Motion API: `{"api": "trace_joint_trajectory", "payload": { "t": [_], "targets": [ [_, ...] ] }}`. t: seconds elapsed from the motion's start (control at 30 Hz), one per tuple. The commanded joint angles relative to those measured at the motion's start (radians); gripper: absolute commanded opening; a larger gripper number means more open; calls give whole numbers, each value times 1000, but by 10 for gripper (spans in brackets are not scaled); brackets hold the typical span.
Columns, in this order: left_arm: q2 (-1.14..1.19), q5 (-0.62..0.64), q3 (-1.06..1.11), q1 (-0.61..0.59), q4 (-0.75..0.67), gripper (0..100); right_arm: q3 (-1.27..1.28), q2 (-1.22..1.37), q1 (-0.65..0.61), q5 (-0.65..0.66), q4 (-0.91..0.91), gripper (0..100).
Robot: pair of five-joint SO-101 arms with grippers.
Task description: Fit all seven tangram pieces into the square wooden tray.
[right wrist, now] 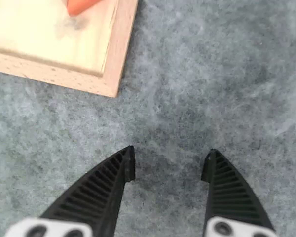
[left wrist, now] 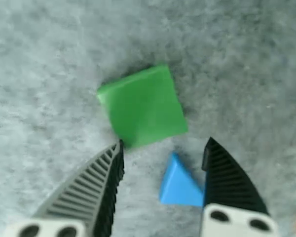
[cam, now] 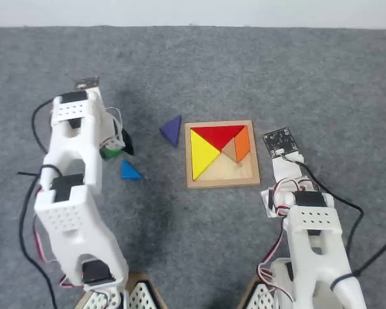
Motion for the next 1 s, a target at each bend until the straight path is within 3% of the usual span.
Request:
{"api": "trace_joint_trajectory", "payload": {
  "t": [0.0,0.5,0.7,0.97],
  "targets": [
    [17,63,-74,20,-17,254,-6,-30,12,0,-16,227],
    [227,126,-331,-75,-5,254,5,-30,4,2,-18,227],
    [287,130,-410,-54,44,253,5,-30,4,-3,-19,227],
    [321,78,-466,-44,95,38,5,-22,4,-6,-25,227]
  ]
}}
